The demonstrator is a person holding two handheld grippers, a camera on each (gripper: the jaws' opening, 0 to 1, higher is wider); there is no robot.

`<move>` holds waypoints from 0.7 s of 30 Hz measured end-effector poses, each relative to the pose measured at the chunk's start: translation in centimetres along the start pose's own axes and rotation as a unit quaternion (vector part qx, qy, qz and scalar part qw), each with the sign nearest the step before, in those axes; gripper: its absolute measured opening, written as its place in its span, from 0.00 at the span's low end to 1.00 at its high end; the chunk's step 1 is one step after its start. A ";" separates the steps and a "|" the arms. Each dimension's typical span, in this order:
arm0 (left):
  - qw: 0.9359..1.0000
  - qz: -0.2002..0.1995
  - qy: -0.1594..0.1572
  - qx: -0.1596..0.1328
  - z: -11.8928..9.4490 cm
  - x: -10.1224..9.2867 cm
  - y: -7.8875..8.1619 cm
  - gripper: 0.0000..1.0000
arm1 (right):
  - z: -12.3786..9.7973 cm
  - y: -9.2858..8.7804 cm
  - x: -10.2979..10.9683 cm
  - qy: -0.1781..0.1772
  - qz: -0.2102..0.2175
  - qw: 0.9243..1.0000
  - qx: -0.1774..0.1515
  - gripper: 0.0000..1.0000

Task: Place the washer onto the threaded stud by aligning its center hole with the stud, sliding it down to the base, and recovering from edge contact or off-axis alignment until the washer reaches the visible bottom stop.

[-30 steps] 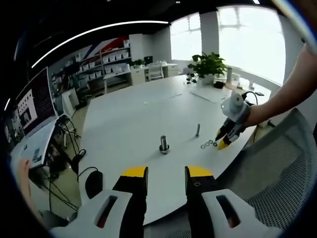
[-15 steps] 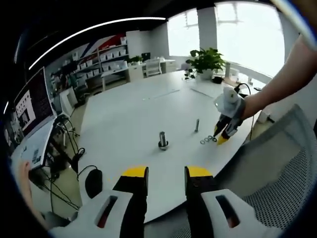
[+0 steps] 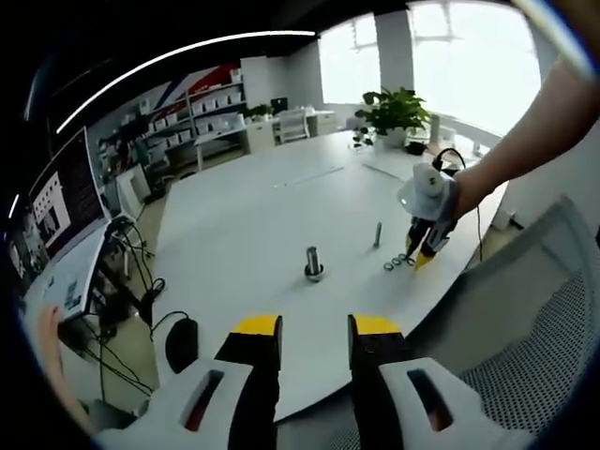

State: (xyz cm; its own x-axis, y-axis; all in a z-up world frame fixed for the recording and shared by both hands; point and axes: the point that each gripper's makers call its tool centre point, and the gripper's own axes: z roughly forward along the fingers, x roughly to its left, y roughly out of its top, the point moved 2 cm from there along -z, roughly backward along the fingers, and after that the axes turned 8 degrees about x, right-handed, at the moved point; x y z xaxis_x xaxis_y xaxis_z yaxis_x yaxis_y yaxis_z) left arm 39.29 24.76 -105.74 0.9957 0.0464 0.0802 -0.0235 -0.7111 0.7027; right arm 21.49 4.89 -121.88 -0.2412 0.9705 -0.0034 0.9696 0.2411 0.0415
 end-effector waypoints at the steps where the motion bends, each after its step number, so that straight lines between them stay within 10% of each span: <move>1: 1.000 -0.001 0.000 -0.001 0.0 0.0 0.0 0.26 | 0.1 0.0 -0.1 0.000 -0.002 1.000 0.000 0.20; 21: 1.000 0.002 0.004 0.009 0.2 0.1 -0.3 0.24 | 0.4 0.3 -0.4 -0.003 -0.033 0.999 0.031 0.17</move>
State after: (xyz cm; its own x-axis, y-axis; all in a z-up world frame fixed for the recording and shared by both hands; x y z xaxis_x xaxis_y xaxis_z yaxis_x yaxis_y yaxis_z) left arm 39.42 24.83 -106.03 0.9949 0.0482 0.0885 -0.0263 -0.7232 0.6901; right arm 21.86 4.54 -122.24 -0.3055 0.9521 -0.0107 0.9521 0.3052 -0.0201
